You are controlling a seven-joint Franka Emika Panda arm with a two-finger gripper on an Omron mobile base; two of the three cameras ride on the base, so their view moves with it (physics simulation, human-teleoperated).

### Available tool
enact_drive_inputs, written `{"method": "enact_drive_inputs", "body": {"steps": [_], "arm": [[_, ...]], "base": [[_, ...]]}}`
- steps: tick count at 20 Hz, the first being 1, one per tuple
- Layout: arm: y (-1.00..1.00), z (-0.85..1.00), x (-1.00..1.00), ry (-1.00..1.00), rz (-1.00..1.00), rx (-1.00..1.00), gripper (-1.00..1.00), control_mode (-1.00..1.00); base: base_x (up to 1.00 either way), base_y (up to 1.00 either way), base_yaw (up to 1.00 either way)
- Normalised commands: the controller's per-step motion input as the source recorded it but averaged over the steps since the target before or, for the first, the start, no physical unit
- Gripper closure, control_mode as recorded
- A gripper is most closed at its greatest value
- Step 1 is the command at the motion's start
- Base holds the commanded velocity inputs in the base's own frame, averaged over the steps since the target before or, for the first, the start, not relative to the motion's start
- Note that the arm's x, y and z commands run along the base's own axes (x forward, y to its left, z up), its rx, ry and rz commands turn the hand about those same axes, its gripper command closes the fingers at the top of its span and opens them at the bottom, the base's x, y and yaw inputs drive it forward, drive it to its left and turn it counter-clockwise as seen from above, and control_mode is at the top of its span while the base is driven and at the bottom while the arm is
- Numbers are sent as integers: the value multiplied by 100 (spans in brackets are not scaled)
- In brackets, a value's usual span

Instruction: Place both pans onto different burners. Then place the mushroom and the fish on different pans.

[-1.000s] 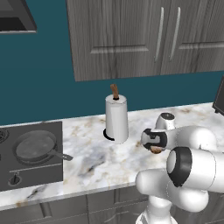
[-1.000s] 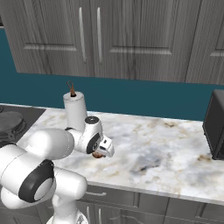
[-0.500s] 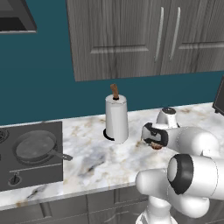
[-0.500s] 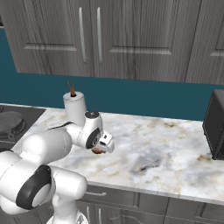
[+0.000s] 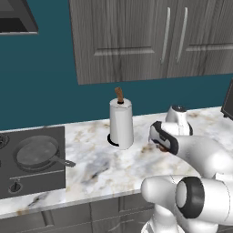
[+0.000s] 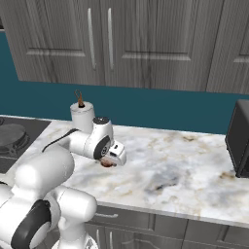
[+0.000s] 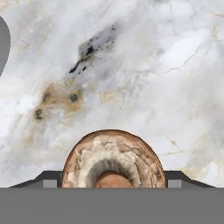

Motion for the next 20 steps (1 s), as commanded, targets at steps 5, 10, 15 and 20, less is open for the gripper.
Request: {"method": "enact_drive_inputs", "body": {"steps": [5, 10, 15, 20], "arm": [[0, 27, -19, 0, 0, 0, 100, -100], [0, 37, -13, 0, 0, 0, 100, -100], [0, 29, -24, 0, 0, 0, 100, -100], [0, 30, -31, 1, 2, 0, 100, -100]], "base": [[0, 0, 0], [0, 0, 0], [0, 0, 0], [0, 0, 0]]}}
